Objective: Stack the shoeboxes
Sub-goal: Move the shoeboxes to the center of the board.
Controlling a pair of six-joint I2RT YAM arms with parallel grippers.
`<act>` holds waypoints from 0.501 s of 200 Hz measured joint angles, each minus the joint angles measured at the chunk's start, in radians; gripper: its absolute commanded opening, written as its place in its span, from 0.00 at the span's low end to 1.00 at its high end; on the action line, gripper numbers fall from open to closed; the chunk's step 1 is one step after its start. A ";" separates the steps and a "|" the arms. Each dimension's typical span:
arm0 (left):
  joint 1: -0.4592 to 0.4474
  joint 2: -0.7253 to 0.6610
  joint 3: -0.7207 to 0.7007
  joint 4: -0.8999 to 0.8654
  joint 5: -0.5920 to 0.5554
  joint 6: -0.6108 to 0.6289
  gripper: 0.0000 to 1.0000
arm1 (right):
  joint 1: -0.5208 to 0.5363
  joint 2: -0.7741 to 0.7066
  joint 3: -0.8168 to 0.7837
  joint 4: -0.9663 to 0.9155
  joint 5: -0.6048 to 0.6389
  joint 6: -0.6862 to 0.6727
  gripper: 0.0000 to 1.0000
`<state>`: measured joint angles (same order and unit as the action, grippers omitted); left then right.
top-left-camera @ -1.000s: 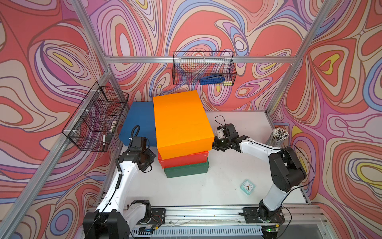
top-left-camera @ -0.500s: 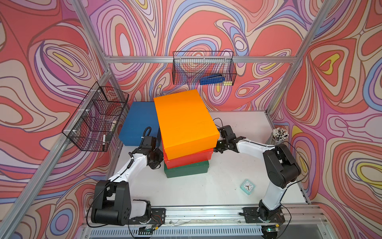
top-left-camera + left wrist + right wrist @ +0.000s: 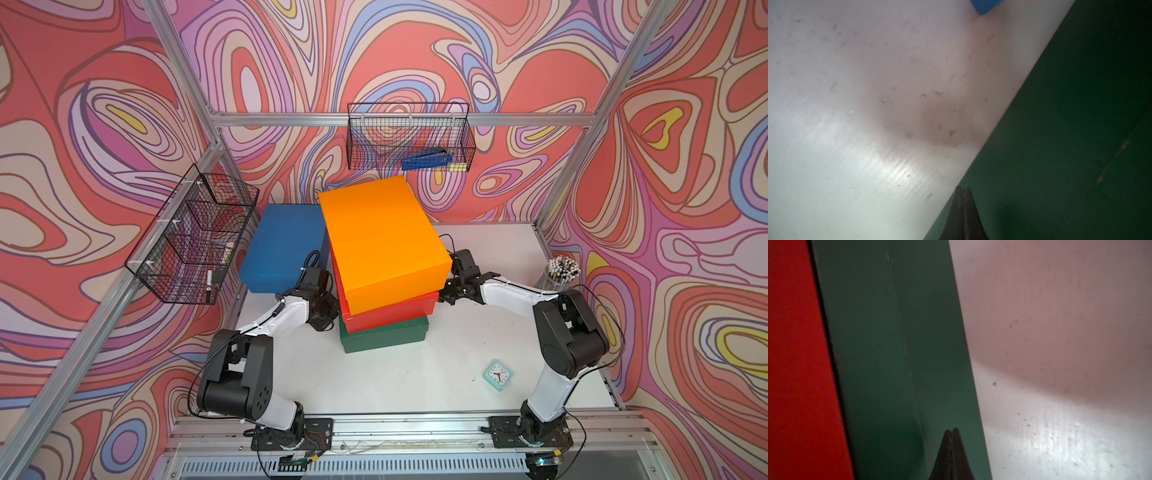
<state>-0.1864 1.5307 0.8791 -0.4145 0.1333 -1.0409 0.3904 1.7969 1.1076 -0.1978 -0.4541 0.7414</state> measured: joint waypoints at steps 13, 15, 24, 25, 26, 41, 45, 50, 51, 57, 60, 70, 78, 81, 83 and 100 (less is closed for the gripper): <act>-0.019 0.040 0.040 0.001 -0.015 -0.010 0.00 | -0.016 -0.016 -0.009 -0.005 0.012 -0.006 0.00; -0.021 0.045 0.046 0.002 -0.016 -0.011 0.00 | -0.019 -0.018 -0.011 -0.005 0.014 -0.007 0.00; -0.038 0.075 0.078 0.005 -0.025 -0.017 0.00 | -0.033 -0.031 -0.020 -0.008 0.017 -0.012 0.00; -0.039 0.077 0.080 0.006 -0.026 -0.018 0.00 | -0.035 -0.033 -0.022 -0.010 0.017 -0.013 0.00; -0.041 0.080 0.083 0.007 -0.026 -0.019 0.00 | -0.037 -0.034 -0.023 -0.010 0.017 -0.013 0.00; -0.070 0.126 0.132 0.016 -0.033 -0.027 0.00 | -0.070 -0.053 -0.041 -0.020 0.020 -0.021 0.00; -0.078 0.138 0.144 0.017 -0.035 -0.030 0.00 | -0.079 -0.057 -0.046 -0.021 0.019 -0.023 0.00; -0.088 0.152 0.159 0.019 -0.034 -0.032 0.00 | -0.093 -0.062 -0.052 -0.024 0.019 -0.026 0.00; -0.090 0.154 0.161 0.019 -0.034 -0.032 0.00 | -0.095 -0.063 -0.053 -0.025 0.018 -0.026 0.00; -0.103 0.169 0.177 0.022 -0.034 -0.034 0.00 | -0.113 -0.069 -0.058 -0.029 0.016 -0.031 0.00; -0.111 0.175 0.186 0.022 -0.033 -0.035 0.00 | -0.119 -0.071 -0.060 -0.030 0.015 -0.033 0.00; -0.134 0.200 0.212 0.024 -0.031 -0.038 0.00 | -0.152 -0.080 -0.067 -0.039 0.011 -0.043 0.00; -0.152 0.219 0.232 0.026 -0.029 -0.041 0.00 | -0.173 -0.086 -0.068 -0.045 0.007 -0.050 0.00; -0.158 0.223 0.237 0.026 -0.028 -0.041 0.00 | -0.182 -0.089 -0.069 -0.046 0.006 -0.054 0.00; -0.163 0.230 0.243 0.027 -0.027 -0.042 0.00 | -0.190 -0.090 -0.069 -0.048 0.005 -0.055 0.00; -0.195 0.264 0.279 0.030 -0.016 -0.049 0.00 | -0.233 -0.106 -0.072 -0.051 -0.003 -0.070 0.00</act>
<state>-0.3817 1.7950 1.1580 -0.3843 0.1169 -1.0901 0.1574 1.6913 1.0351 -0.2485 -0.4572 0.6716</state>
